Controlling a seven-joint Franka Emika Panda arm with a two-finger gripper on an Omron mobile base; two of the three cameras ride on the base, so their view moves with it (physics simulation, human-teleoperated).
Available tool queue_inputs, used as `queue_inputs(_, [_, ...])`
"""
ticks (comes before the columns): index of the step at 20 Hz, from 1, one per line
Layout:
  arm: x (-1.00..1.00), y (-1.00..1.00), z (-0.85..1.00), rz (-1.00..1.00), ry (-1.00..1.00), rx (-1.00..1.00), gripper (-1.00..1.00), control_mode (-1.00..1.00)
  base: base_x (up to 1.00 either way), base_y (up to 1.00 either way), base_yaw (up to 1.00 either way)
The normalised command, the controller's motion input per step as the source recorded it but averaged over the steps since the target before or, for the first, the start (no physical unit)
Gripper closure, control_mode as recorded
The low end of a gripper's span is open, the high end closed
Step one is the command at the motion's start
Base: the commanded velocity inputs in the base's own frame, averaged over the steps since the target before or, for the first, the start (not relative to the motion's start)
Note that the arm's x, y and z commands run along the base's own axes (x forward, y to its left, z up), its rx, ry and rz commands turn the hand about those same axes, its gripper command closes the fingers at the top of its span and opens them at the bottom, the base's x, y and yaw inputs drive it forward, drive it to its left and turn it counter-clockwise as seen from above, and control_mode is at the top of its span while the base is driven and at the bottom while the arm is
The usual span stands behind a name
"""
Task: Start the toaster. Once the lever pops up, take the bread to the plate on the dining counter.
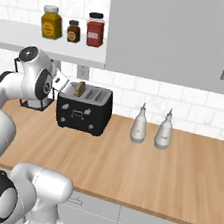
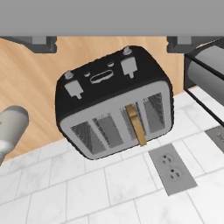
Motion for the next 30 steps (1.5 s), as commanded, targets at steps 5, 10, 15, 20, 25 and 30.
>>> queue_inputs(5, [0.36, 0.0, -0.12, 0.0, 0.0, 0.0, -1.0, -1.0, 0.0, 0.0, 0.0])
queue_inputs(10, [0.53, 0.0, -0.21, 0.0, 0.04, -0.02, -1.0, -1.0, 0.0, 0.0, 0.0])
queue_inputs(15, [0.43, 0.0, -0.19, 0.0, 0.04, -0.01, -1.0, -1.0, 0.0, 0.0, 0.0])
queue_inputs(20, [0.35, 0.0, -0.24, 0.0, 0.01, -0.04, -1.0, -1.0, 0.0, 0.0, 0.0])
queue_inputs(25, [0.23, 0.03, -0.31, 0.0, 0.0, -0.08, -1.0, -1.0, 0.0, 0.0, 0.0])
queue_inputs(30, [0.1, 0.0, -0.17, 0.0, 0.0, -0.03, -1.0, -1.0, 0.0, 0.0, 0.0])
